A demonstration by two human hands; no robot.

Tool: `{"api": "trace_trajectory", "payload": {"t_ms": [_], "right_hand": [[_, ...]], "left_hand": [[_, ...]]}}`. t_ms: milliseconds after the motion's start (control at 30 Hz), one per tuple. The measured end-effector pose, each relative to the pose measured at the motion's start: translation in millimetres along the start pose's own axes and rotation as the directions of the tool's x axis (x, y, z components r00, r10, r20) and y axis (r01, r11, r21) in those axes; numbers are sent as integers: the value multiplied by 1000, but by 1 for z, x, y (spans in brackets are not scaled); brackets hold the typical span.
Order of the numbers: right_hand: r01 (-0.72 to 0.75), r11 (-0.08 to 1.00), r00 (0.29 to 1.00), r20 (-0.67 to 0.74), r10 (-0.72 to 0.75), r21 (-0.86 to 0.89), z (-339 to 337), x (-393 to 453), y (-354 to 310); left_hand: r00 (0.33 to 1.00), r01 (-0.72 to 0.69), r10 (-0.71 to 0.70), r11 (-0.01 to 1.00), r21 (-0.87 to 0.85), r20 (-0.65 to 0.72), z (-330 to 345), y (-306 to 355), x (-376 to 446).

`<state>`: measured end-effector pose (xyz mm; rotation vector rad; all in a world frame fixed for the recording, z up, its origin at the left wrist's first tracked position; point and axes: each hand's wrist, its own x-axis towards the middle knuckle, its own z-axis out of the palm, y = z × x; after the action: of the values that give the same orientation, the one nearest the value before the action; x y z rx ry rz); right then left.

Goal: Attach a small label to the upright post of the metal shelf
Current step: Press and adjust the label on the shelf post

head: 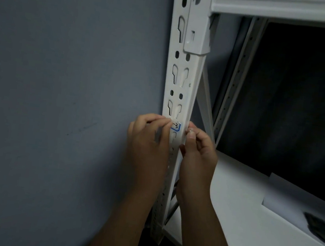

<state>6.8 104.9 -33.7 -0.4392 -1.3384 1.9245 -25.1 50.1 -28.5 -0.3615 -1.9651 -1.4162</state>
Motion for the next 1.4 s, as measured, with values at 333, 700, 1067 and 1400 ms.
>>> {"api": "trace_trajectory", "payload": {"t_ms": [333,700,1067,1400], "right_hand": [[-10,1000,1000,23,10,0,-1,-2,-3],[-49,998,999,23,48,47,1,-5,-9],[-34,999,999,11,34,15,1,-6,-6],[-24,1000,1000,2,24,21,3,-6,-6]], "left_hand": [[1000,14,-13,997,70,-18,4,-2,8],[998,60,-60,998,3,-7,1,-7,6],[994,-106,107,990,92,-7,0,-8,6],[991,-132,130,985,112,31,3,-8,9]]}}
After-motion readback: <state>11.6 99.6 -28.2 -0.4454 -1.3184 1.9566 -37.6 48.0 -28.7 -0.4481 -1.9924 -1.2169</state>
